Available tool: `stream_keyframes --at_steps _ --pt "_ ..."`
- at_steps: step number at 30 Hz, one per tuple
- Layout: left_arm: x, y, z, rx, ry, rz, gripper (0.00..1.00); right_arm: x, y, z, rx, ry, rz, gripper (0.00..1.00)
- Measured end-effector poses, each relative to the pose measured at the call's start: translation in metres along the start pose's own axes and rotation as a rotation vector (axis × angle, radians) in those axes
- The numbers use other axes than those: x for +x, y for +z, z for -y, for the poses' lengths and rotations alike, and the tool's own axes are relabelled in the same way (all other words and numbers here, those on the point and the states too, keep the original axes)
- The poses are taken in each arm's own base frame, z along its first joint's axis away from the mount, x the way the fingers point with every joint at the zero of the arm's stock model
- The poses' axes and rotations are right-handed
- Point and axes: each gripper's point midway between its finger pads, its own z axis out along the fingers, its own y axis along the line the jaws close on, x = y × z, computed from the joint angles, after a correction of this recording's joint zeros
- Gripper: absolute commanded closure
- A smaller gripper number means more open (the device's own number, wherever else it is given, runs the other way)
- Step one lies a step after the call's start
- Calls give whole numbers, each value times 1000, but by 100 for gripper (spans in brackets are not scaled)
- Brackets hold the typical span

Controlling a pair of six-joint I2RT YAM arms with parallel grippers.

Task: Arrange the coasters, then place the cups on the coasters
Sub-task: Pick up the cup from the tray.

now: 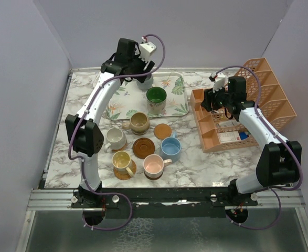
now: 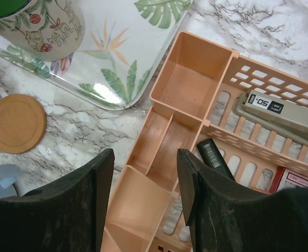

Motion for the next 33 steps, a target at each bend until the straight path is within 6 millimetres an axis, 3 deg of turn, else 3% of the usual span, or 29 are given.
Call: stream_keyframes --at_steps 5,11,14,24,33 --pt "26 37 -43 -67 -142 -9 31 0 0 0 0 -6 0 48" --pt "62 77 -79 -121 -306 -26 32 0 0 0 0 -8 -1 48" --pt "68 90 -91 -141 -373 -9 32 1 1 0 -1 -7 -2 48" --pt "57 116 -98 -150 -531 72 34 2 1 0 -2 -7 -5 47" --pt "82 145 -89 -137 -596 33 45 2 1 0 -1 -7 -5 47"
